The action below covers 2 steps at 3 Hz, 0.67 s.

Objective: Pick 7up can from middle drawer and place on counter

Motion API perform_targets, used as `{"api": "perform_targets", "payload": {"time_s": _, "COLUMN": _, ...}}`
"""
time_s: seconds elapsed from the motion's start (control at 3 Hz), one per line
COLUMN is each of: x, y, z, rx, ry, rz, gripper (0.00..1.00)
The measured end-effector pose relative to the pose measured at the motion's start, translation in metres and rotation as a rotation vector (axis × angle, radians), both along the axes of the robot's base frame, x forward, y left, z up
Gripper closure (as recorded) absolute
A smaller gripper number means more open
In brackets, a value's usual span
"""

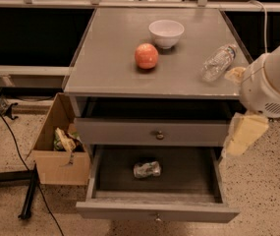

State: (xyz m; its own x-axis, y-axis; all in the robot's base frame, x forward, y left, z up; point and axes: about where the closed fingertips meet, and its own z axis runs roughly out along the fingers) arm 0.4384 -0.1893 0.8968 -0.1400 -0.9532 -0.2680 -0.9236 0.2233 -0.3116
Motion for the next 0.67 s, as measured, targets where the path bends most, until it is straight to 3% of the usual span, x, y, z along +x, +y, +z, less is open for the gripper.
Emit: {"api": "perform_targets", "payload": {"time_s": 0.67, "x": 0.006, "y": 0.016, "z": -0.066, "rx": 0.03, "ry": -0.058, "rz": 0.06, "gripper": 0.0}}
